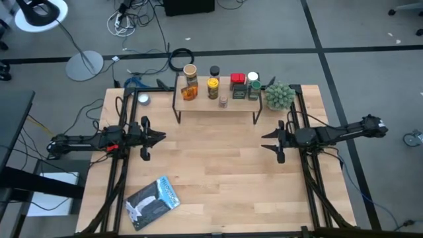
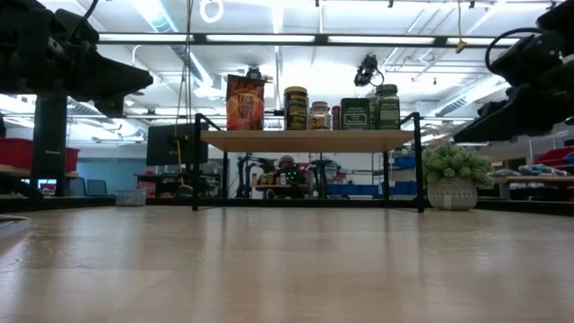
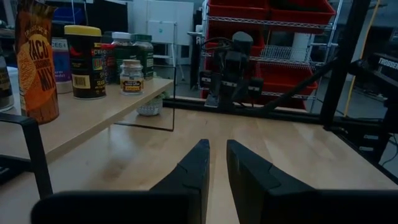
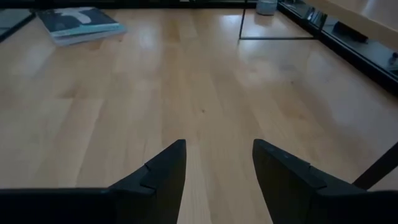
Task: Shelf spices
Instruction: Return to home position
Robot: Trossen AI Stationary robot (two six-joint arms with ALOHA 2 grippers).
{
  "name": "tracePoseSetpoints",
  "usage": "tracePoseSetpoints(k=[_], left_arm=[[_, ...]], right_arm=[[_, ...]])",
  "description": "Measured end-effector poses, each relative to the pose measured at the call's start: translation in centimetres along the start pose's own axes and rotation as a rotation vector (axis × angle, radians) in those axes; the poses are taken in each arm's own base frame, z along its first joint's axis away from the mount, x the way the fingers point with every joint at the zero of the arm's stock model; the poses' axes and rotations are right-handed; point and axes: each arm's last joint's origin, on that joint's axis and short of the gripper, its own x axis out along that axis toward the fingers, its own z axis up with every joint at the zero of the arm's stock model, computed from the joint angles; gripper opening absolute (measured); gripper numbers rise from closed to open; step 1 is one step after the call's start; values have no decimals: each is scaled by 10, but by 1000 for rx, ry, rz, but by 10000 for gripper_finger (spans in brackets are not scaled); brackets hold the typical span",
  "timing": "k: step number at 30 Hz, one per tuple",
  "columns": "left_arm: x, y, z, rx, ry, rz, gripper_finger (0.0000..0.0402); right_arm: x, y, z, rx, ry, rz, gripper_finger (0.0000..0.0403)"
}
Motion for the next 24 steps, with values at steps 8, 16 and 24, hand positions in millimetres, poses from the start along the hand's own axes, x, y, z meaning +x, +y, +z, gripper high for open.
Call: tracePoseSetpoints(k=[8,16,24], left_arm=[[0,0,0,0,-1,0,60],[0,0,0,0,-1,0,60],[0,0,0,0,0,0,60]], right_arm=[[2,1,-1,-4,12,0,186],[2,1,1,2,-6,1,184],[2,1,2,5,-15,2,187]])
